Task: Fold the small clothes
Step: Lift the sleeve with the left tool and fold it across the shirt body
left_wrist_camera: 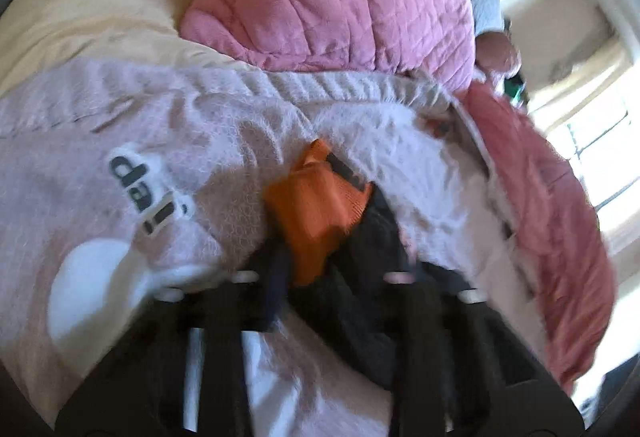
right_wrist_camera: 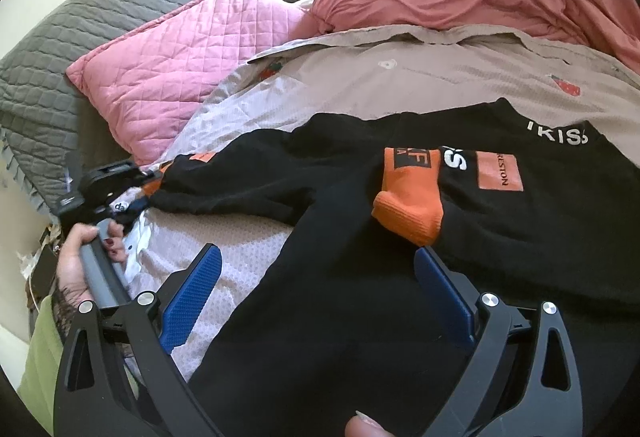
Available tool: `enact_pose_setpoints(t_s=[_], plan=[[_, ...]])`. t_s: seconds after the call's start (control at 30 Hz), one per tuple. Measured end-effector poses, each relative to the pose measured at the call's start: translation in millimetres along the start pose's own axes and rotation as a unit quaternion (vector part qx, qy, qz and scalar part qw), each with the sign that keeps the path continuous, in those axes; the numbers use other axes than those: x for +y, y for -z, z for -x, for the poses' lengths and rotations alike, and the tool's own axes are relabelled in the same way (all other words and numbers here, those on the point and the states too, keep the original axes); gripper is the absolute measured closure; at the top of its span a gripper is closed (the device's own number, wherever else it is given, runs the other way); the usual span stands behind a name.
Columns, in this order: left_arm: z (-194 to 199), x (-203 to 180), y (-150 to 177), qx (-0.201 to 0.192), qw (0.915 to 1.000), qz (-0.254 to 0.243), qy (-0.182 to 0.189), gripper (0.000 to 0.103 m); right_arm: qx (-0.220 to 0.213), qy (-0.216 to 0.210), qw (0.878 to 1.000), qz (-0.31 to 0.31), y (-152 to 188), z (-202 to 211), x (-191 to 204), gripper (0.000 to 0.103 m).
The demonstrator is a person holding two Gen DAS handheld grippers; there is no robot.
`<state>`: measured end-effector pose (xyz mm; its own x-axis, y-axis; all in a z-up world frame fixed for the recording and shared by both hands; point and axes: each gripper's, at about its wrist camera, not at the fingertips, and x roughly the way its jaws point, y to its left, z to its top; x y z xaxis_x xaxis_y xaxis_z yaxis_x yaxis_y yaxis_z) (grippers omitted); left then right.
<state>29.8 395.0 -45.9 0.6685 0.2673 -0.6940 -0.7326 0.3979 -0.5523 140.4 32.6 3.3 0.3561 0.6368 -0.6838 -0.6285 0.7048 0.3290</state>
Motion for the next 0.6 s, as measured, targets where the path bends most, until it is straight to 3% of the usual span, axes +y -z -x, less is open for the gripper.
enact_pose_setpoints(t_s=[0.1, 0.23, 0.4, 0.6], plan=[[8, -4, 1, -0.011, 0.9997, -0.021, 0.006, 0.098, -0.002, 0.0, 1.0, -0.001, 1, 0, 0, 0.007], [44, -33, 16, -0.056, 0.9929, -0.088, 0.058, 0.099, -0.007, 0.002, 1.0, -0.003, 1, 4, -3, 0.007], [83, -84, 49, -0.091, 0.9739, -0.168, 0.122, 0.098, -0.027, 0.024, 0.999, -0.017, -3, 24, -27, 0.007], [101, -144, 105, -0.059, 0.9524, -0.235, 0.185, 0.098, -0.044, 0.081, 0.994, -0.053, 1, 59, -88, 0.007]])
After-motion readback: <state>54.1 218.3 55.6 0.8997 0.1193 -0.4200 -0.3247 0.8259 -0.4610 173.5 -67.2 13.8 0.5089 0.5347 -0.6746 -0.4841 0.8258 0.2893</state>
